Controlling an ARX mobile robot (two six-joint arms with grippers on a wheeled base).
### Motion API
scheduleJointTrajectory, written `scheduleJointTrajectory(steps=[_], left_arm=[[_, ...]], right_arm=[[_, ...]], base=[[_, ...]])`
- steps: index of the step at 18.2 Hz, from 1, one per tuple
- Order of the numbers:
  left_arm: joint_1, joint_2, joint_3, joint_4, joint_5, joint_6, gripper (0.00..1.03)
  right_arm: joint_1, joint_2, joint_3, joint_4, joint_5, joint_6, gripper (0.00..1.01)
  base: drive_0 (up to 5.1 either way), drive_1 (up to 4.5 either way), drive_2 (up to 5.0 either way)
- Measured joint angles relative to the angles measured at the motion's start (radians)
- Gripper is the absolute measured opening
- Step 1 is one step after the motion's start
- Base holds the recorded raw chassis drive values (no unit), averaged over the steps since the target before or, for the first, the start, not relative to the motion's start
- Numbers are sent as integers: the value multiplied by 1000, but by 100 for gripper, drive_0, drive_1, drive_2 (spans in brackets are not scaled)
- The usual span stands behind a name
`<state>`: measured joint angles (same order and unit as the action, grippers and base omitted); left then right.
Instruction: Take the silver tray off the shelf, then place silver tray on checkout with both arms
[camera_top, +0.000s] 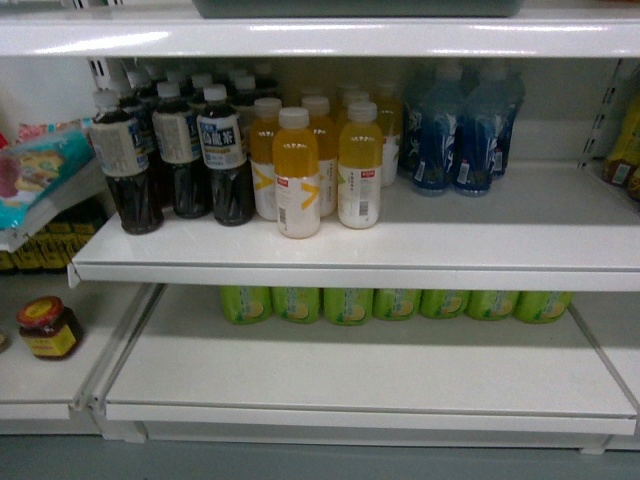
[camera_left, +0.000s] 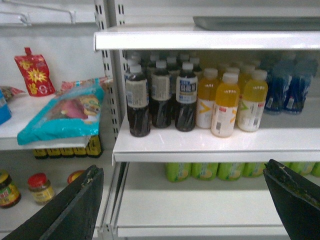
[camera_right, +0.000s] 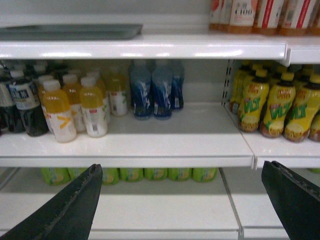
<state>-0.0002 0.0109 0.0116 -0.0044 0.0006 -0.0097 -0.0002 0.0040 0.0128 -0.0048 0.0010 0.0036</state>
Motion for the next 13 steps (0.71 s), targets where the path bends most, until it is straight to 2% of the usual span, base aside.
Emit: scheduleJointTrajectory(steps=[13], left_arm=[[0,0,0,1,-1,0,98]], right_arm=[[0,0,0,1,-2,-1,98]], base=[[0,0,0]])
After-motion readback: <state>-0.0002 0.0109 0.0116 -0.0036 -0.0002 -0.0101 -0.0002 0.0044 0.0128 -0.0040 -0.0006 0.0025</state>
